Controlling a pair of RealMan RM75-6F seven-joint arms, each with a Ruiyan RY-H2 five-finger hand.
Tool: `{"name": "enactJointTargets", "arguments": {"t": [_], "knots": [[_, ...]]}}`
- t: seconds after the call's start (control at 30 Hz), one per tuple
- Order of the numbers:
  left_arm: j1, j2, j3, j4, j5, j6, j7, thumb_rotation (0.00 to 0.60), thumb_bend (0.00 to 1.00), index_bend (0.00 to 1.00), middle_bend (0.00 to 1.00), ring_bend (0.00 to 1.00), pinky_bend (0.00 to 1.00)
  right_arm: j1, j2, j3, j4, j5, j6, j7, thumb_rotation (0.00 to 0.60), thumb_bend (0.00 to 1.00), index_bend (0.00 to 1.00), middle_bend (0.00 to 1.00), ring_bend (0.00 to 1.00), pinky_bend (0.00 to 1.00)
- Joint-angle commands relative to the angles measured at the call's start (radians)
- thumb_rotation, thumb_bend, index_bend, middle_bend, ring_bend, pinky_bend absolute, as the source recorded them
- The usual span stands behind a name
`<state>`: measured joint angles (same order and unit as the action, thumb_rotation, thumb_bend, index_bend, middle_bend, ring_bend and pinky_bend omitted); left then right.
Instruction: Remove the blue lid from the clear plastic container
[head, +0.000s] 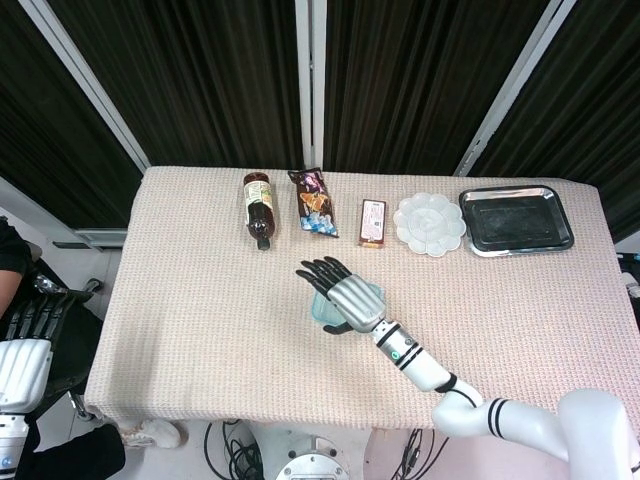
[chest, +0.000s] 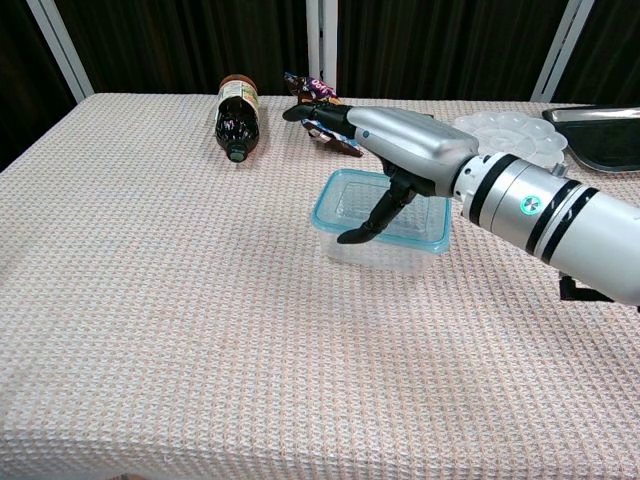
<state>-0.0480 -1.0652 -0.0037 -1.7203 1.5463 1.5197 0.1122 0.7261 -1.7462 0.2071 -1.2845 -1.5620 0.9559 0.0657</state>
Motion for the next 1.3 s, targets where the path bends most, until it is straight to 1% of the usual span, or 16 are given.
{"name": "enactJointTargets", "arguments": {"t": [0.03, 0.1, 0.17, 0.27, 0.33, 0.4, 0.53, 0.63, 0.73, 0.83, 0.87, 0.93, 1.0, 1.07, 1.17, 1.3], "knots": [[-0.013, 0.009, -0.004, -0.010, 0.005, -0.013, 0.005, 0.600, 0.05, 0.05, 0.05, 0.00, 0.05, -0.025, 0.147, -0.034, -0.140, 0.031, -0.039, 0.079, 0.600, 0.00, 0.00, 0.06, 0.00, 0.00], [-0.038, 0.022, -0.012, -0.026, 0.019, -0.039, 0.019, 0.600, 0.05, 0.05, 0.05, 0.00, 0.05, -0.046, 0.238, -0.065, -0.201, 0.013, -0.035, 0.161, 0.600, 0.00, 0.00, 0.06, 0.00, 0.00], [-0.079, 0.036, -0.022, -0.054, 0.041, -0.080, 0.032, 0.600, 0.05, 0.05, 0.05, 0.00, 0.05, -0.072, 0.315, -0.091, -0.234, -0.016, 0.003, 0.212, 0.600, 0.00, 0.00, 0.06, 0.00, 0.00], [-0.161, 0.050, -0.042, -0.110, 0.083, -0.169, 0.046, 0.600, 0.05, 0.05, 0.05, 0.00, 0.05, -0.135, 0.395, -0.113, -0.252, -0.035, 0.106, 0.199, 0.600, 0.00, 0.00, 0.08, 0.00, 0.00], [-0.221, 0.055, -0.053, -0.148, 0.108, -0.241, 0.052, 0.600, 0.05, 0.05, 0.05, 0.00, 0.05, -0.182, 0.434, -0.118, -0.261, -0.026, 0.175, 0.170, 0.600, 0.00, 0.00, 0.09, 0.00, 0.00], [-0.297, 0.051, -0.071, -0.188, 0.125, -0.334, 0.070, 0.600, 0.05, 0.05, 0.05, 0.00, 0.05, -0.238, 0.474, -0.122, -0.269, -0.005, 0.248, 0.147, 0.600, 0.00, 0.00, 0.10, 0.00, 0.00], [-0.439, 0.003, -0.123, -0.234, 0.094, -0.510, 0.142, 0.600, 0.05, 0.05, 0.05, 0.00, 0.05, -0.327, 0.543, -0.126, -0.286, 0.034, 0.354, 0.157, 0.600, 0.00, 0.00, 0.10, 0.00, 0.00], [-0.541, -0.067, -0.173, -0.235, 0.010, -0.628, 0.218, 0.600, 0.05, 0.03, 0.05, 0.00, 0.05, -0.374, 0.576, -0.135, -0.291, 0.040, 0.407, 0.173, 0.600, 0.00, 0.00, 0.10, 0.00, 0.00], [-0.649, -0.145, -0.224, -0.212, -0.139, -0.746, 0.297, 0.600, 0.05, 0.01, 0.02, 0.00, 0.05, -0.403, 0.593, -0.154, -0.292, 0.028, 0.426, 0.181, 0.600, 0.00, 0.00, 0.10, 0.00, 0.00], [-0.724, -0.206, -0.260, -0.184, -0.275, -0.787, 0.365, 0.600, 0.05, 0.00, 0.00, 0.00, 0.06, -0.414, 0.592, -0.162, -0.289, 0.015, 0.437, 0.181, 0.600, 0.00, 0.00, 0.10, 0.00, 0.00], [-0.755, -0.231, -0.269, -0.172, -0.335, -0.795, 0.394, 0.600, 0.05, 0.00, 0.00, 0.00, 0.06, -0.418, 0.590, -0.164, -0.287, 0.011, 0.441, 0.185, 0.600, 0.00, 0.00, 0.10, 0.00, 0.00], [-0.810, -0.265, -0.272, -0.153, -0.447, -0.808, 0.452, 0.600, 0.05, 0.00, 0.00, 0.00, 0.06, -0.423, 0.585, -0.165, -0.280, 0.002, 0.449, 0.195, 0.600, 0.00, 0.00, 0.10, 0.00, 0.00], [-0.863, -0.276, -0.262, -0.148, -0.553, -0.820, 0.508, 0.600, 0.05, 0.00, 0.00, 0.00, 0.06, -0.428, 0.580, -0.167, -0.271, -0.005, 0.455, 0.201, 0.600, 0.00, 0.00, 0.10, 0.00, 0.00], [-0.920, -0.297, -0.257, -0.147, -0.663, -0.806, 0.553, 0.600, 0.05, 0.00, 0.00, 0.00, 0.06, -0.435, 0.574, -0.168, -0.261, -0.008, 0.463, 0.207, 0.600, 0.00, 0.00, 0.10, 0.00, 0.00], [-0.993, -0.335, -0.243, -0.137, -0.792, -0.777, 0.597, 0.600, 0.05, 0.00, 0.00, 0.00, 0.06, -0.443, 0.569, -0.170, -0.249, -0.010, 0.469, 0.218, 0.600, 0.00, 0.00, 0.10, 0.00, 0.00], [-1.080, -0.395, -0.215, -0.115, -0.923, -0.737, 0.648, 0.600, 0.05, 0.00, 0.00, 0.00, 0.06, -0.451, 0.566, -0.171, -0.241, -0.014, 0.473, 0.226, 0.600, 0.00, 0.00, 0.10, 0.00, 0.00]]}}
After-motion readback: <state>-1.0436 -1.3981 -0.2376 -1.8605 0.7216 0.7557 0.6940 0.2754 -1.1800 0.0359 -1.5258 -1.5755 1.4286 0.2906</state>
